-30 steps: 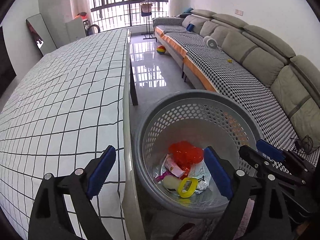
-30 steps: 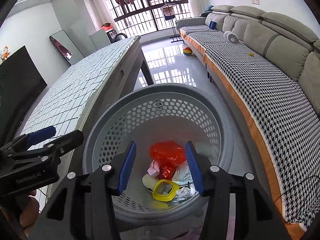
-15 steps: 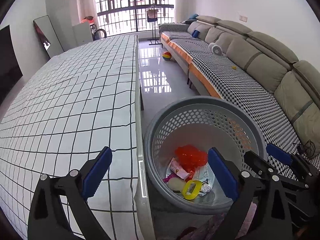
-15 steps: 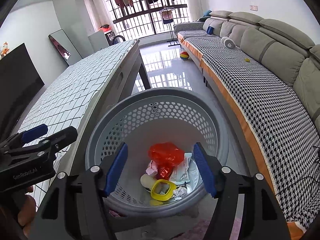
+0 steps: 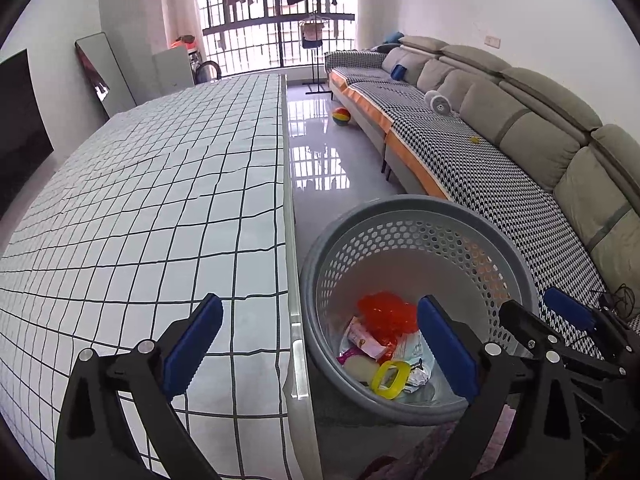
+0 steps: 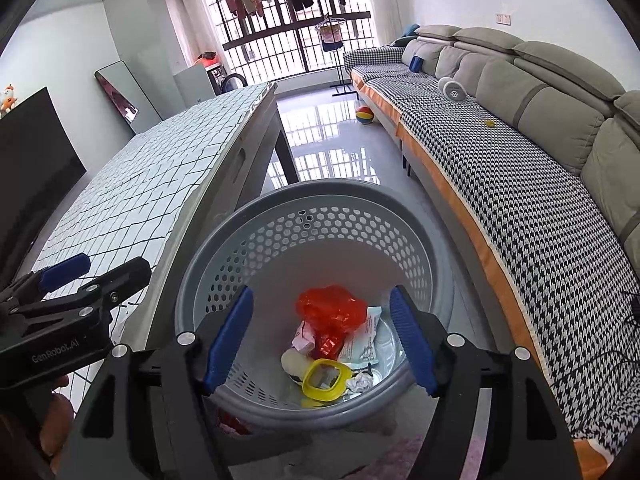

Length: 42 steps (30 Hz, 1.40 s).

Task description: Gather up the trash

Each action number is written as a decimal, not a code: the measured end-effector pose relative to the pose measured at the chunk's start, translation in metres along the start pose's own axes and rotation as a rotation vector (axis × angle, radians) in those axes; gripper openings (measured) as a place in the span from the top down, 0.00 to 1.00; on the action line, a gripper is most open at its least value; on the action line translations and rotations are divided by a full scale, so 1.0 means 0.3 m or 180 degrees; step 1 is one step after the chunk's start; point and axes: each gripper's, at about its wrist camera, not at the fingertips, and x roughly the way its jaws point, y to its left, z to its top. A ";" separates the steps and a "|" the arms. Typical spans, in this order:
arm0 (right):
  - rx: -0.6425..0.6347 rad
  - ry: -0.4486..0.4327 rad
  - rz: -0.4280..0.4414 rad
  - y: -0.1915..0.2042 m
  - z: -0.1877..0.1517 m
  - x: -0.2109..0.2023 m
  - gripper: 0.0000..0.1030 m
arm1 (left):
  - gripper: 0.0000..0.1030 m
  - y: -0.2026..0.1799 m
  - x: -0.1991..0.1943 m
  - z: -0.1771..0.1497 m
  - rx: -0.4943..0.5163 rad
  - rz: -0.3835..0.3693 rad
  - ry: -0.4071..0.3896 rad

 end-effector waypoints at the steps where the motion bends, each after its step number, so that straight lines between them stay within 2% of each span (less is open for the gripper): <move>1: 0.0002 -0.0004 -0.0002 0.000 0.001 -0.002 0.34 | 0.07 0.002 -0.001 0.001 -0.0004 0.0002 -0.0003; 42: 0.0016 0.0004 0.0005 0.007 0.006 -0.010 0.34 | 0.06 0.004 0.021 -0.005 -0.0023 0.0109 0.0054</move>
